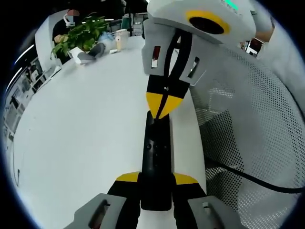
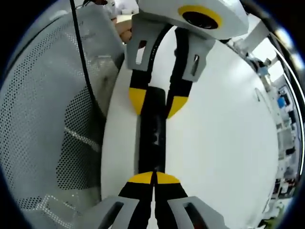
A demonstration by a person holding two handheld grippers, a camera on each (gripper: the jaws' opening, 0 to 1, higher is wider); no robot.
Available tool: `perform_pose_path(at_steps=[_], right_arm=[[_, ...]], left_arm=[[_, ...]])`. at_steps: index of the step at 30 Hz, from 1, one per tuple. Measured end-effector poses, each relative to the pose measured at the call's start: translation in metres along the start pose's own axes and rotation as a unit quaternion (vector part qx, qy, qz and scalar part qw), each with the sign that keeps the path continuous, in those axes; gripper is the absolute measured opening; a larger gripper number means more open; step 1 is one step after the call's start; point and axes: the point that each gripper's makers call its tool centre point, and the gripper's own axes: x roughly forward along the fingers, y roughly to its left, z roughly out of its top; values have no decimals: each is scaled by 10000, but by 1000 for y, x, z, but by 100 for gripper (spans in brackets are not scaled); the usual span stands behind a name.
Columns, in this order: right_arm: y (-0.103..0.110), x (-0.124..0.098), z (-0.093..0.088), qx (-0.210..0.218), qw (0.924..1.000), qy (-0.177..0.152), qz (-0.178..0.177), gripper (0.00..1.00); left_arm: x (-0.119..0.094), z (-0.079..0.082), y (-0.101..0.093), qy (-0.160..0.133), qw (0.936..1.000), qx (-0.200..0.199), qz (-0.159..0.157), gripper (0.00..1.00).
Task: Press the specified remote control buttons in sequence, fully releasing each button before pressing the next.
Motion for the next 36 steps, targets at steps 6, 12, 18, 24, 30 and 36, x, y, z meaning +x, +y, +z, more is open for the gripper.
perform_pose_path(at_steps=[6,12,18,24,30,36], right_arm=[[-1,0,0,185,9997,-100,-79,0],[-1,-1,-1,444,9984,-313,-181,0],[-1,-2,0,739,9955,-549,-240,0],[-3,-3,1,1373,9840,-1082,-350,0],[-1,-4,1,1491,9779,-1404,-429,0],[-4,-5,4,1451,9796,-1338,-371,0]], left_arm=[[-1,0,1,-198,9998,6,-73,24],[-2,0,0,-501,9987,36,-93,24],[-2,0,-1,-859,9963,84,-49,24],[-2,1,0,-1105,9939,41,-14,24],[-3,2,0,-1148,9934,-61,26,24],[-5,2,1,-1379,9903,-176,24,24]])
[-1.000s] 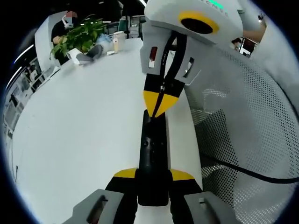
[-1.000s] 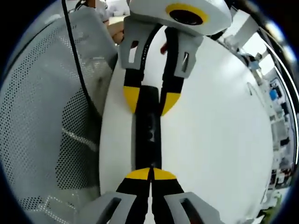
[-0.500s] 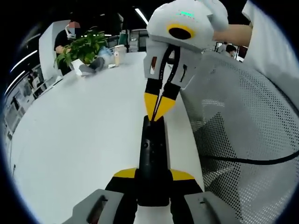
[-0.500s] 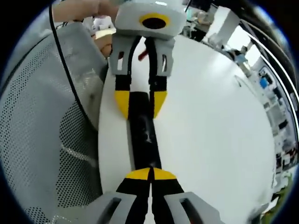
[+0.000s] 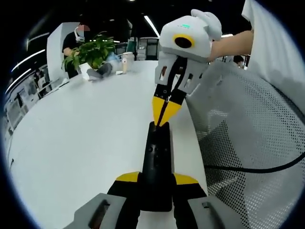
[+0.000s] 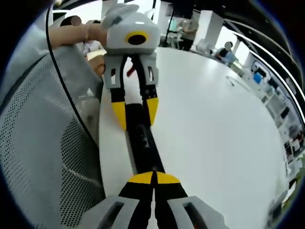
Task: Press the specified remote control buttons in sequence, fully releasing each button before pressing the next.
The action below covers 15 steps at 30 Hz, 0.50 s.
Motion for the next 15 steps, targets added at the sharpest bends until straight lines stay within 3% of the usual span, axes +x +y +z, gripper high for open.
perform_pose_path(at_steps=[5,11,12,15], right_arm=[[2,0,17,72,9995,-231,180,0],[8,10,13,-83,9990,80,440,0],[5,9,14,-331,9986,57,416,0],[4,8,11,-94,9987,214,463,0]], left_arm=[[1,2,-1,-49,10000,19,9,24],[1,2,-1,-87,10000,1,0,24],[1,1,-1,-98,10000,-15,-6,24],[1,2,0,-136,9999,-33,-3,24]])
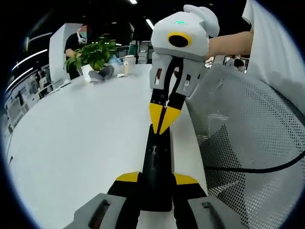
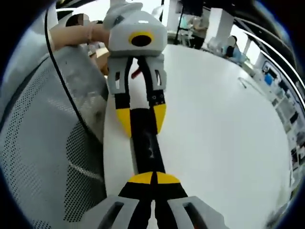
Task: Press the specified remote control buttons in sequence, fully releasing each button before pressing the next.
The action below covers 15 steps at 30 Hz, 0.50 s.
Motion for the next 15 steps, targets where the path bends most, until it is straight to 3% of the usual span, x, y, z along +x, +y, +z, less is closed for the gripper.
perform_pose_path(at_steps=[6,8,11,15], right_arm=[[2,2,0,-295,9994,162,54,0],[2,3,1,-277,9990,335,102,0],[3,3,0,-701,9954,631,174,0],[1,4,0,-543,9959,687,209,0]], left_arm=[[0,0,0,-20,10000,-23,-11,24],[0,-1,0,-16,10000,-15,-12,24],[0,0,0,-4,10000,-11,-16,24],[1,-1,0,18,10000,32,23,24]])
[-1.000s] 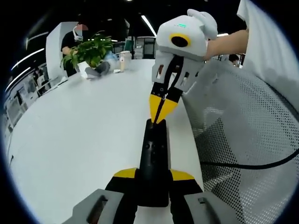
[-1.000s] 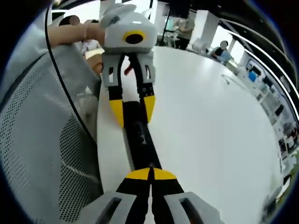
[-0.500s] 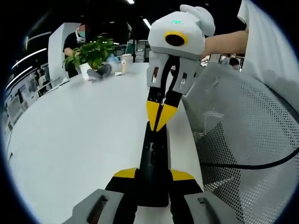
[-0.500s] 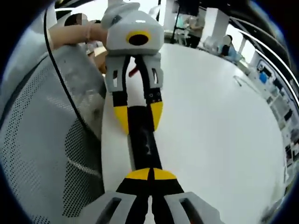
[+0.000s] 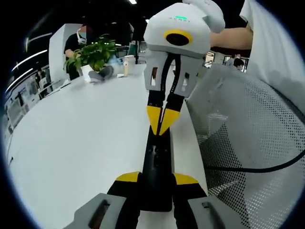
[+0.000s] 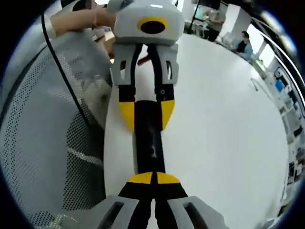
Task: Press the specified remote control buttons in sequence, fully releasing each button before pressing the next.
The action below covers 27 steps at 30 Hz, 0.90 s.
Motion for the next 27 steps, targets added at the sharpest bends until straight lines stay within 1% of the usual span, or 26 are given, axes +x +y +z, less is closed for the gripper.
perform_pose_path(at_steps=[4,8,12,14,16,17,18,19,21,23,25,27], right_arm=[[0,-1,-1,116,9999,-60,-26,0],[1,0,-1,-49,9999,-72,-110,0],[0,-1,-1,-1,9998,-74,-193,0],[0,-1,-1,48,9996,-122,-233,0],[1,-2,-2,-41,9992,-265,-285,0],[0,-2,-2,-17,9989,-360,-305,0],[0,-2,-1,166,9982,-473,-319,0],[0,-2,-1,477,9967,-576,-316,0],[-1,-3,-1,678,9947,-732,-263,0],[1,-4,0,924,9923,-811,-165,0],[2,-5,0,1059,9905,-876,-97,1],[0,-5,-1,1058,9903,-895,-130,0]], left_arm=[[-1,0,0,-6,10000,-18,-5,24],[-1,1,0,-22,10000,-26,1,24],[0,1,1,-34,10000,-20,-3,24],[0,1,1,-45,10000,-24,-7,24],[0,1,1,-46,10000,-26,-7,24],[0,1,0,-47,10000,-26,-6,24],[0,1,0,-48,10000,-23,-5,24],[0,1,0,-49,10000,-22,-5,24],[-1,1,0,-56,10000,-34,-11,24],[0,1,0,-68,10000,-47,-13,24],[-1,1,0,-75,10000,-63,-10,24],[0,1,0,-73,10000,-51,1,24]])
